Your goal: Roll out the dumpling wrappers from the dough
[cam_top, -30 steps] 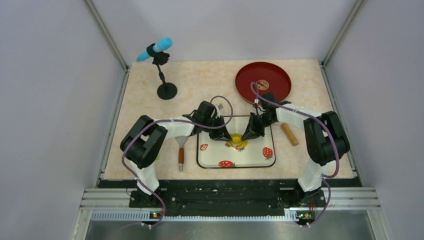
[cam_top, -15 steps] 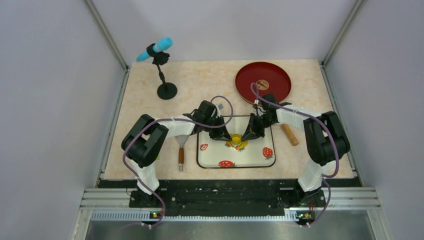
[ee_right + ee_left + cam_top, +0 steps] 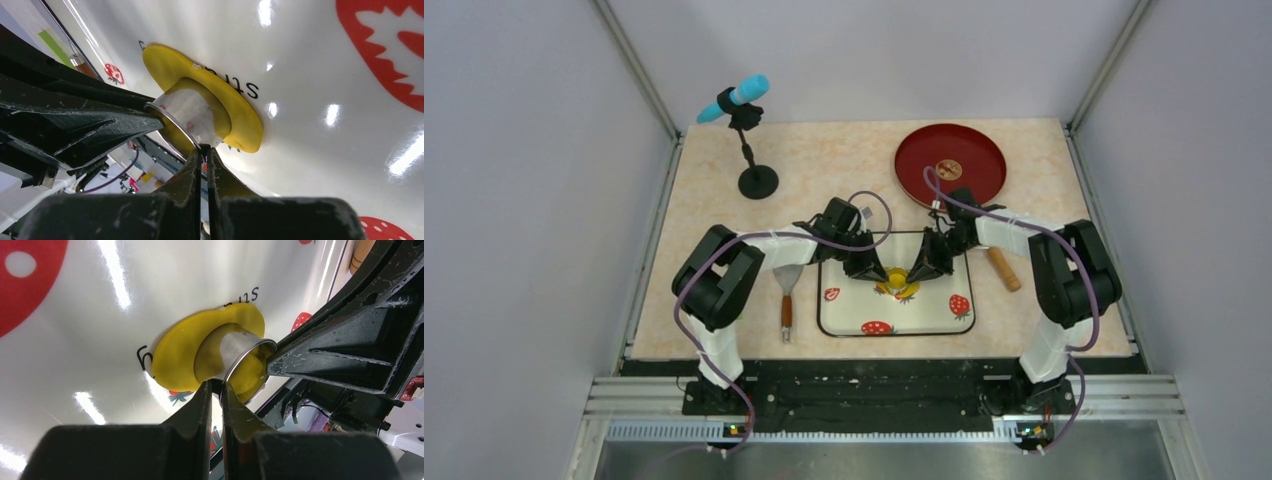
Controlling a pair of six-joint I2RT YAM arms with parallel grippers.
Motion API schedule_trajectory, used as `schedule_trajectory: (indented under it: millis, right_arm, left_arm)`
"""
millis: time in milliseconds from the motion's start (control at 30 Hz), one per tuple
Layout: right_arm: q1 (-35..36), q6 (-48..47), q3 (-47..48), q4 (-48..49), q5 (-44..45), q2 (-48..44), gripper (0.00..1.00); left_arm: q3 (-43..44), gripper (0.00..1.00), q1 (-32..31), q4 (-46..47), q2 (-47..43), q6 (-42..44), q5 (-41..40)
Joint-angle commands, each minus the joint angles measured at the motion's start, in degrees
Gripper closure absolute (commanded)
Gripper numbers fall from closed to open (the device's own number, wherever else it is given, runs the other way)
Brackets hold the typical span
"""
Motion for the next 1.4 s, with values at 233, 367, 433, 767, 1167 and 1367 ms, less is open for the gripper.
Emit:
schedule_trajectory:
  millis: [233, 367, 433, 767, 1167, 1367]
  right_arm:
    - [0.5, -3.3, -3.2, -2.2, 18.1, 7.3, 1.00]
    - [0.5, -3.5, -4.1, -2.0, 18.9, 8.5, 1.00]
    - [0.5, -3.6, -4.6, -1.8, 19.3, 9.0, 1.00]
    - [0.5, -3.7, -5.3, -1.8, 22.0, 11.2, 1.00]
    - [2.1, -4.8, -5.3, -2.7, 25.0, 14.0, 1.00]
    - [2.7, -5.0, -5.6, -2.3, 25.3, 16.0, 1.00]
  left_arm:
    - [-2.2, 1.00, -1.2, -5.5, 7.8, 1.1, -7.9]
    - [-2.3, 1.00, -1.3, -6.0, 8.0, 0.9, -8.5]
    - [-2.5, 1.00, -1.3, -6.1, 8.1, 0.8, -8.8]
    - [-2.8, 1.00, -1.3, -6.2, 8.6, 0.3, -9.1]
    - [-3.3, 1.00, -1.3, -5.7, 8.5, 0.1, -9.2]
    - [-3.4, 1.00, -1.3, -5.7, 9.0, 0.0, -8.9]
